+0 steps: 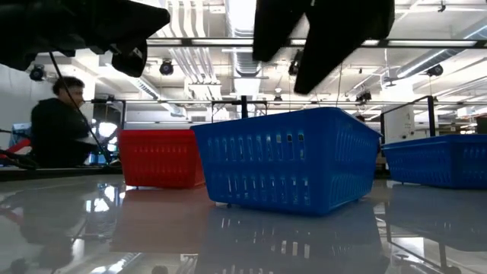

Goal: Stack baskets on shelf by color
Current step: Stack the left blue basket on top of the right stacked blue baskets, then stack the top orange basket on top of the bottom stacked orange baskets

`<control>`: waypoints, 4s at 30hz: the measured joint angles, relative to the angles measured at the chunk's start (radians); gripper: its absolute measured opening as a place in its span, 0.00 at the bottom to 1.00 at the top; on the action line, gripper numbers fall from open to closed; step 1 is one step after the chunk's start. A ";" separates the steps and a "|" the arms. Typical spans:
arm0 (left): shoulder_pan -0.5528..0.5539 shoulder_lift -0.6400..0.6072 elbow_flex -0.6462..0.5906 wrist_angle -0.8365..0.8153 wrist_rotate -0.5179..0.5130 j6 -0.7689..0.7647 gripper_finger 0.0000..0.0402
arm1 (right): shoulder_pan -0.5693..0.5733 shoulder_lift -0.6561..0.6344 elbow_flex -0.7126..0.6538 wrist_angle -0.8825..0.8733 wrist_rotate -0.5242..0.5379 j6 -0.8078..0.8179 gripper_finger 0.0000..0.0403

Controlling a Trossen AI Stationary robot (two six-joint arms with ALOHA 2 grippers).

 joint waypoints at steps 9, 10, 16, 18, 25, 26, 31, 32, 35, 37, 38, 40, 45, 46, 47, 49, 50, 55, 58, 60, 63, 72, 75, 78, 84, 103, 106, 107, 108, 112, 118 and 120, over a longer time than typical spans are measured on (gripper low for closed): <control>0.000 -0.005 0.003 0.000 0.000 -0.001 0.01 | -0.022 0.184 0.233 -0.118 0.011 -0.076 0.60; 0.000 -0.005 0.003 0.000 0.000 -0.001 0.01 | -0.025 0.194 0.250 -0.126 0.003 -0.085 0.58; -0.002 -0.005 0.003 0.000 0.000 -0.004 0.01 | -0.052 0.221 0.282 -0.168 -0.038 -0.090 0.51; -0.002 -0.005 0.003 0.000 0.001 -0.004 0.01 | -0.057 0.221 0.271 -0.167 -0.056 -0.094 0.48; -0.002 -0.005 0.002 0.000 0.003 -0.005 0.01 | -0.069 0.221 0.242 -0.211 -0.088 -0.125 0.31; -0.002 -0.005 0.003 0.000 0.003 -0.005 0.01 | -0.069 0.221 0.241 -0.230 -0.088 -0.135 0.28; -0.002 -0.005 0.002 0.000 0.004 -0.005 0.01 | -0.067 0.212 0.251 -0.363 -0.102 -0.184 0.10; -0.002 -0.005 0.002 0.000 0.004 -0.005 0.01 | -0.065 0.202 0.255 -0.402 -0.092 -0.190 0.06; -0.002 -0.003 0.002 -0.002 0.005 -0.005 0.01 | -0.055 0.151 0.264 -0.513 -0.049 -0.199 0.03; -0.002 -0.003 0.002 -0.001 0.005 -0.005 0.01 | -0.046 0.093 0.243 -0.504 -0.024 -0.246 0.02; -0.002 -0.003 0.001 -0.002 0.005 -0.005 0.01 | -0.038 0.060 0.229 -0.496 -0.009 -0.274 0.02; -0.002 -0.003 0.002 -0.002 0.005 -0.005 0.01 | -0.021 -0.012 0.192 -0.505 -0.001 -0.325 0.02; -0.002 -0.002 -0.001 -0.003 0.005 -0.005 0.01 | 0.034 -0.267 -0.030 -0.504 0.001 -0.409 0.02; -0.002 -0.003 -0.001 -0.002 0.005 -0.005 0.01 | 0.045 -0.321 -0.088 -0.507 0.000 -0.407 0.02; -0.002 -0.003 -0.001 -0.001 0.005 -0.005 0.01 | 0.055 -0.376 -0.149 -0.507 0.000 -0.404 0.02; -0.002 -0.003 -0.001 -0.002 0.005 -0.005 0.01 | 0.074 -0.481 -0.269 -0.506 0.000 -0.396 0.02; -0.002 -0.003 -0.001 -0.001 0.005 -0.005 0.01 | 0.081 -0.530 -0.326 -0.507 0.000 -0.383 0.02; -0.002 -0.002 -0.001 -0.002 0.005 -0.005 0.01 | 0.085 -0.728 -0.581 -0.437 -0.011 -0.370 0.02; -0.002 -0.003 -0.001 -0.001 0.005 -0.004 0.01 | 0.086 -0.831 -0.715 -0.365 -0.025 -0.378 0.02; -0.002 -0.003 -0.001 -0.001 0.005 -0.004 0.01 | 0.087 -0.888 -0.795 -0.344 -0.036 -0.374 0.02; -0.002 -0.003 0.000 -0.001 0.005 -0.004 0.01 | 0.088 -0.960 -0.905 -0.301 -0.048 -0.370 0.02; -0.001 -0.003 0.000 -0.001 0.000 0.004 0.01 | 0.088 -1.076 -1.104 -0.165 -0.059 -0.396 0.02; 0.000 -0.003 0.000 -0.001 0.000 0.010 0.01 | 0.088 -1.079 -1.129 -0.134 -0.060 -0.413 0.02; 0.000 -0.003 0.000 -0.002 0.000 0.022 0.01 | 0.088 -1.073 -1.133 -0.096 -0.063 -0.421 0.02; 0.000 0.003 0.000 -0.004 0.000 0.022 0.01 | 0.088 -1.042 -1.136 -0.093 -0.086 -0.428 0.03; 0.000 0.010 0.004 -0.001 -0.107 0.018 0.01 | 0.088 -1.000 -1.047 -0.083 -0.032 -0.354 0.34; 0.006 0.007 0.004 -0.003 -0.193 -0.004 0.01 | 0.088 -1.046 -1.069 0.037 0.036 -0.365 0.33; 0.013 0.002 0.004 -0.009 -0.215 -0.010 0.01 | 0.088 -1.063 -1.089 0.099 0.053 -0.388 0.31; 0.025 -0.005 0.004 -0.025 -0.224 -0.019 0.01 | 0.088 -1.079 -1.112 0.167 0.062 -0.420 0.28; 0.112 -0.073 0.012 -0.196 -0.222 -0.082 0.01 | 0.088 -1.128 -1.227 0.450 0.095 -0.536 0.13; 0.341 -0.207 0.084 -0.665 -0.037 -0.188 0.01 | 0.087 -1.130 -1.398 0.900 0.188 -0.697 0.03; 0.416 -0.230 0.125 -0.790 0.012 -0.188 0.01 | 0.085 -1.119 -1.444 1.038 0.215 -0.774 0.03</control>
